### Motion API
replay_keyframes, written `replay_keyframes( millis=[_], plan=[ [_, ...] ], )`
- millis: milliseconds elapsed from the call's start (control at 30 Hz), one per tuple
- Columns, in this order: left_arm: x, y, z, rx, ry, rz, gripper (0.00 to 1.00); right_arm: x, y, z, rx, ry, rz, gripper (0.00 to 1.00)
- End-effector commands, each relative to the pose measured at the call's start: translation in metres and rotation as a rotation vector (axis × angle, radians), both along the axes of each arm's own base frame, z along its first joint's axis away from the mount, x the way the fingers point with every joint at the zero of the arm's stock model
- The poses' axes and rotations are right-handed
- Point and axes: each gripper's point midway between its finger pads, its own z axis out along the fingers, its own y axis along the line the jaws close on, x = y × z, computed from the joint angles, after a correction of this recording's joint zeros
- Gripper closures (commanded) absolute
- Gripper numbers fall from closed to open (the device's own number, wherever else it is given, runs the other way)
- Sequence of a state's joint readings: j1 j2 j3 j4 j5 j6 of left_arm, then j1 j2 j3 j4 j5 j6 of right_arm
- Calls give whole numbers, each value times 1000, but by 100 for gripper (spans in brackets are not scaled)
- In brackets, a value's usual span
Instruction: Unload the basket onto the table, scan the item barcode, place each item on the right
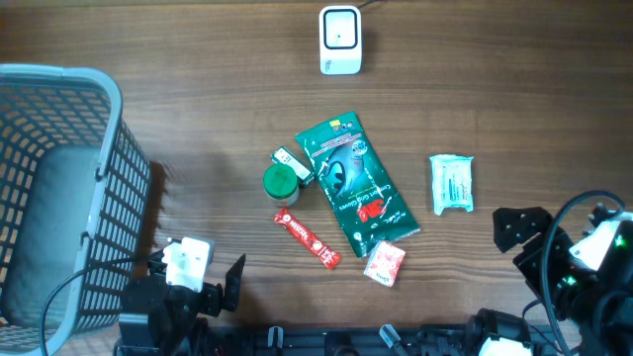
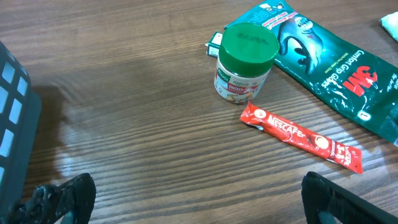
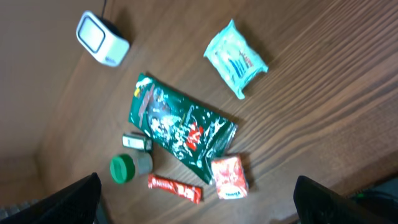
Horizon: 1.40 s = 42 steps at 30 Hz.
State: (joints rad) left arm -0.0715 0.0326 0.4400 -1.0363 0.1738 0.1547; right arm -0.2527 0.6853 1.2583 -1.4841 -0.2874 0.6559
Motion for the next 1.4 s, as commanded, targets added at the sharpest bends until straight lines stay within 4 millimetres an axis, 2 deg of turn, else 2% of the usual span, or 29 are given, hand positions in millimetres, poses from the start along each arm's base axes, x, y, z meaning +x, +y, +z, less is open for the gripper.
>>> replay_keyframes(
  millis=[0, 67, 200, 233, 300, 367, 400, 500, 567, 633, 700, 767, 800, 1000, 1100, 1233, 1367],
  plan=[
    [0, -1, 1, -10, -6, 0, 0, 1, 7, -10, 13, 64, 73, 0],
    [0, -1, 1, -10, -6, 0, 0, 3, 17, -14, 58, 84, 132, 0],
    [0, -1, 1, -10, -6, 0, 0, 29, 13, -37, 42, 127, 200, 0],
    [0, -1, 1, -10, -6, 0, 0, 36, 19, -42, 55, 158, 244, 0],
    [0, -1, 1, -10, -6, 0, 0, 48, 37, -47, 47, 168, 366, 0],
    [0, -1, 1, -10, -6, 0, 0, 55, 74, -57, 44, 212, 536, 0],
    [0, -1, 1, -10, -6, 0, 0, 56, 93, -66, 24, 259, 594, 0],
    [0, -1, 1, -10, -6, 0, 0, 47, 120, -110, -132, 486, 568, 1],
    [0, -1, 1, -10, -6, 0, 0, 33, 147, -145, -176, 657, 589, 7],
    [0, -1, 1, -10, -6, 0, 0, 25, 162, -178, -236, 788, 595, 23],
    [0, -1, 1, -10, -6, 0, 0, 16, 166, -206, -293, 905, 575, 34],
    [0, -1, 1, -10, -6, -1, 0, 12, 161, -229, -341, 1000, 553, 39],
    [0, -1, 1, -10, -6, 0, 0, 12, 159, -234, -357, 1019, 548, 41],
    [0, -1, 1, -10, -6, 0, 0, 29, 145, -242, -466, 963, 473, 36],
    [0, -1, 1, -10, -6, 0, 0, 37, 155, -250, -429, 910, 480, 32],
    [0, -1, 1, -10, -6, 0, 0, 34, 159, -259, -393, 911, 487, 33],
    [0, -1, 1, -10, -6, 0, 0, 21, 147, -269, -408, 955, 449, 37]
  ],
)
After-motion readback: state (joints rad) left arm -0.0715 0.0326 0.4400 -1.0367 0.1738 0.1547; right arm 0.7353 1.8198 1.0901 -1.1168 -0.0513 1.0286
